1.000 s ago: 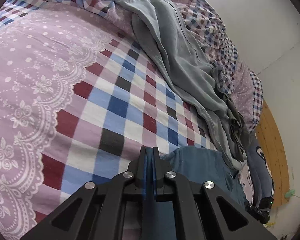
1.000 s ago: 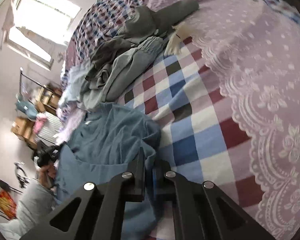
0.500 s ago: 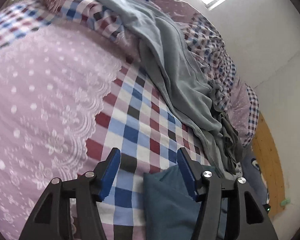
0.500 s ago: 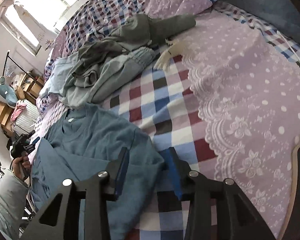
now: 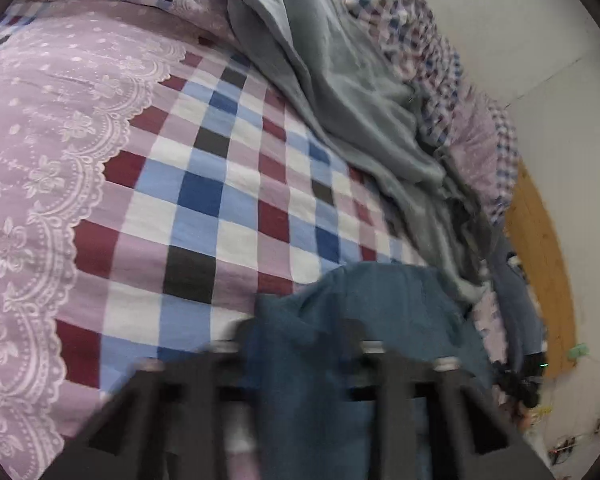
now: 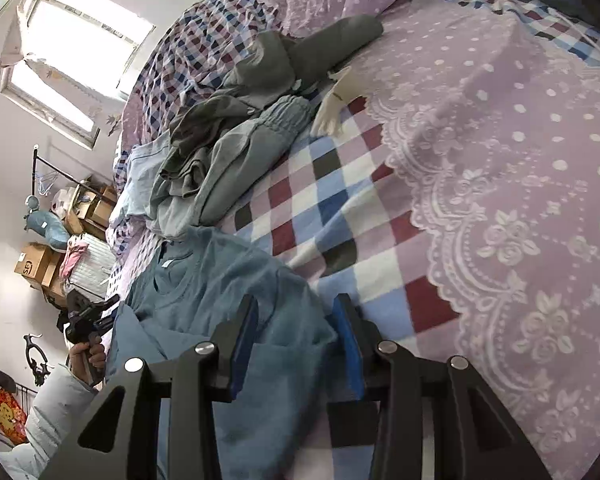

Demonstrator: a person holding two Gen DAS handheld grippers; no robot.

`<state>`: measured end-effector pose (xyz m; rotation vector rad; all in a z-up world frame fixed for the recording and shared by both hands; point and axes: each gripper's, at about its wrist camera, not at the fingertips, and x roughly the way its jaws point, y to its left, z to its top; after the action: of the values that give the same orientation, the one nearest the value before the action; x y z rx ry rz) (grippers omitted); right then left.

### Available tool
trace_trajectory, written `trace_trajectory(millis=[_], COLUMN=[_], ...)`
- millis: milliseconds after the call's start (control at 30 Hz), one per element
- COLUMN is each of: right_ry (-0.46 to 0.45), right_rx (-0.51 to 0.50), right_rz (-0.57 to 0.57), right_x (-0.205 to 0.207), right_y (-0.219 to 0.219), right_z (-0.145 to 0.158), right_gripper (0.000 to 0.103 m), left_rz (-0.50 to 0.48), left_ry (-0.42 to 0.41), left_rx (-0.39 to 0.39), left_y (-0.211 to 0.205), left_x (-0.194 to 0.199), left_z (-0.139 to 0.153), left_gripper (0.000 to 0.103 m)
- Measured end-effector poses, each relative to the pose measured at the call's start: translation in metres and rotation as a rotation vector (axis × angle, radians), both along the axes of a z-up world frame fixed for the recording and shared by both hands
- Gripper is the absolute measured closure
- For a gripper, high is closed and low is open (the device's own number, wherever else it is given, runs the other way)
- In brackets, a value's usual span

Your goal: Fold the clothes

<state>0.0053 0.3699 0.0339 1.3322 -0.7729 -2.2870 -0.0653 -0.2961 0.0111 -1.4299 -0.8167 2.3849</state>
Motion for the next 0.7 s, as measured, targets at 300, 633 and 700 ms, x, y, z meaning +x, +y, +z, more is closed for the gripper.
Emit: trace_trajectory(millis=[300,633,700], right_ry=[0.073,0.196,0.208], right_rx=[0.179,0.327,0.356], right_rz=[0.052,0.026,0.045], right_x=[-0.01,-0.038,-0.048], right_y=[-0.032,-0.048,-0.055], right_z=[0.014,0.058,0.07], right_gripper=[0.103,0.103,0.103], left_rz=[0.098,0.253,0.264], left_ry=[0.128,0.195,0.188], left_rx=[-0.074,-0.058,-0.046], left_y=[-0.004,-0.037,-0.04], left_x=[0.009,0.038,0.042], left_z=[0.011,0.014,0.01], left_gripper=[0.101,0.102,0.102])
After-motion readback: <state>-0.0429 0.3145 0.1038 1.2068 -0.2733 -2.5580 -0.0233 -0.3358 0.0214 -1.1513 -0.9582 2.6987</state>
